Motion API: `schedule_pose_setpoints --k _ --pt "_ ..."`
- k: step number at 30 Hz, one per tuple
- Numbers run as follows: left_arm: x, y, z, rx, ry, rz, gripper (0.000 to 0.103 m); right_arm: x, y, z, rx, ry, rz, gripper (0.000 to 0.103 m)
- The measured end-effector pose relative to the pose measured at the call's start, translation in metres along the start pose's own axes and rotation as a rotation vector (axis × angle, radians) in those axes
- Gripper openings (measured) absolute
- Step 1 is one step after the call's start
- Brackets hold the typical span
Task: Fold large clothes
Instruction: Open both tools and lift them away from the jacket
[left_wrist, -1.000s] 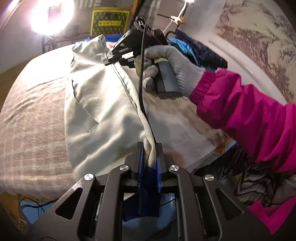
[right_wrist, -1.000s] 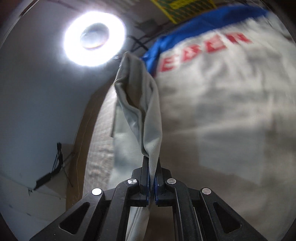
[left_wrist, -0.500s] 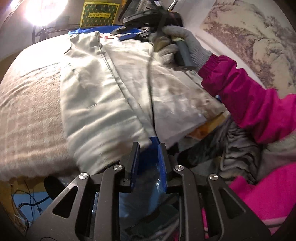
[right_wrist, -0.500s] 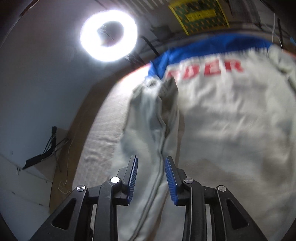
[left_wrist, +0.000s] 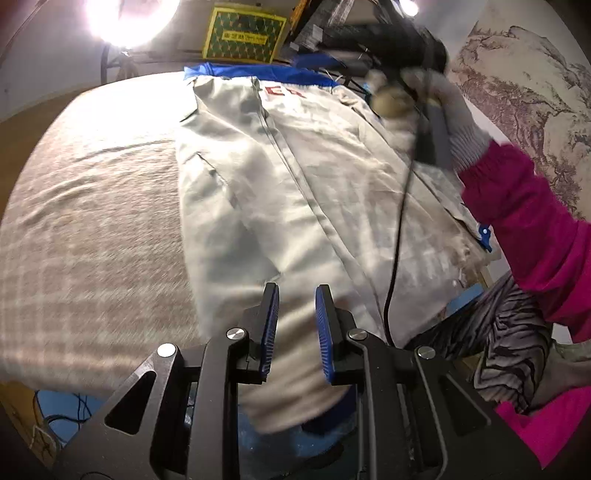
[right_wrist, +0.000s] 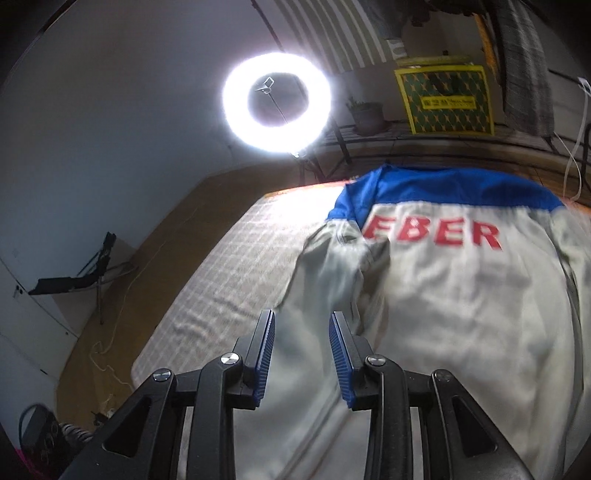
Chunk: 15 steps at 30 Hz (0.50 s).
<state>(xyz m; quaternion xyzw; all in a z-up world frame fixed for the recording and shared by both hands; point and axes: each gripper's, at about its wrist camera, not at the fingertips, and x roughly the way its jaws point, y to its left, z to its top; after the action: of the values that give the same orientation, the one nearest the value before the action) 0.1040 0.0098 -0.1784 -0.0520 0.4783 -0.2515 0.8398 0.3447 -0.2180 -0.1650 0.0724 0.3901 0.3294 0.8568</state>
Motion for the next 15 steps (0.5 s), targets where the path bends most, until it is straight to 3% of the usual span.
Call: schedule_pose_setpoints --k 8,11,14,15 --pt "0.035 0.022 -0.002 -0.071 0.057 0.026 0.018 0.095 0.004 0.041 -0.057 0.05 -0.012 0.03" --pt "0.042 0.021 -0.005 -0.046 0.079 0.034 0.018 0.13 -0.002 0.042 -0.105 0.094 -0.092 0.029" --pt "0.049 0.024 -0.013 -0.039 0.094 0.036 0.018 0.155 -0.029 0.034 -0.108 0.134 -0.214 0.021" --pt "0.05 0.024 -0.016 -0.042 0.086 0.032 0.018 0.162 -0.044 0.028 -0.079 0.144 -0.218 0.014"
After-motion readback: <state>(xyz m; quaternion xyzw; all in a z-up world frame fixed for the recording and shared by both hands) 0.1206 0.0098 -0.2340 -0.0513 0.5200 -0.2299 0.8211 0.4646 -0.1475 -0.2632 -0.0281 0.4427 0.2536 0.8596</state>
